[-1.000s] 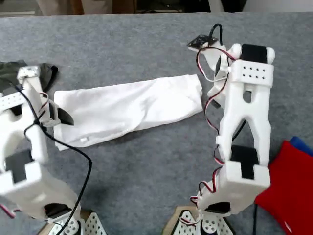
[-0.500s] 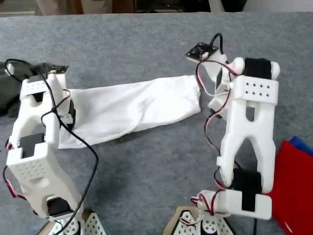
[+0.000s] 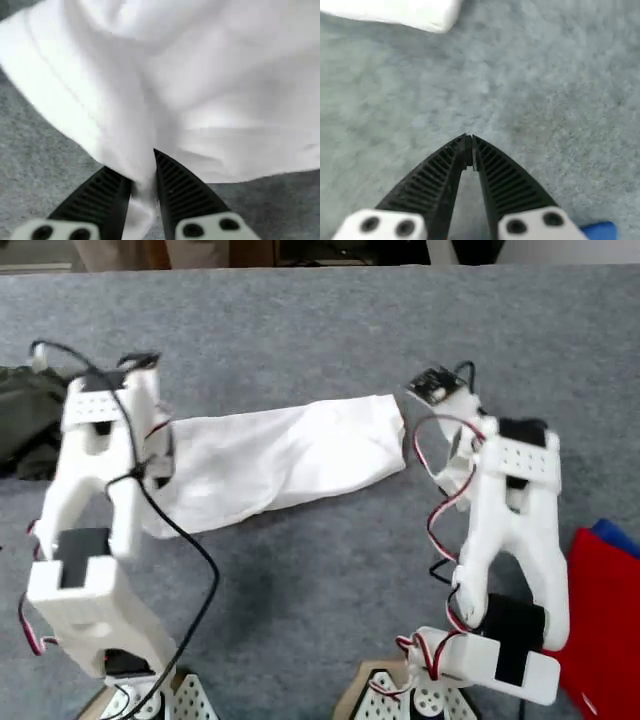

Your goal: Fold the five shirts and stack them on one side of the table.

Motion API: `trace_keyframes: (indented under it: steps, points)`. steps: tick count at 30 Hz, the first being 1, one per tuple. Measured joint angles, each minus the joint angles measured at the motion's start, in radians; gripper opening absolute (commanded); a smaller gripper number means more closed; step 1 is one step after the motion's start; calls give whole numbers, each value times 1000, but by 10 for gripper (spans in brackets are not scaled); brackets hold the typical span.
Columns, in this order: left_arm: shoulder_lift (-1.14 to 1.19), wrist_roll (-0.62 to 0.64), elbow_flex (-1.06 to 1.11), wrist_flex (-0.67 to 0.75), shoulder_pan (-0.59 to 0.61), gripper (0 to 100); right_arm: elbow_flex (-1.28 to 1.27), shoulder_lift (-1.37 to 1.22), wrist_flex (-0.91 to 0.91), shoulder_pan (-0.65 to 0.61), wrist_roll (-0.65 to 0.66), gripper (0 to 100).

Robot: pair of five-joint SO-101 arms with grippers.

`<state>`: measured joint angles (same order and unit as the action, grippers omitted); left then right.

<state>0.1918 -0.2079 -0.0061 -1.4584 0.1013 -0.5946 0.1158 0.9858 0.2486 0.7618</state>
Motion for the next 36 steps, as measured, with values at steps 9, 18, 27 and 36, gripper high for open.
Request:
trace_keyframes:
  steps: [9, 18, 27, 36]
  points:
    - [-26, 87, -318, -190, -315, 18, -284, 0, -563, 15, -305, 5]
    - [258, 157, -621, -216, -563, 18, -292, 0, -634, 15, -341, 5]
    - [617, 249, -1155, -216, -678, 18, -292, 0, -634, 15, -341, 5]
    - [887, 258, -1516, -216, -712, 18, -292, 0, -634, 17, -341, 5]
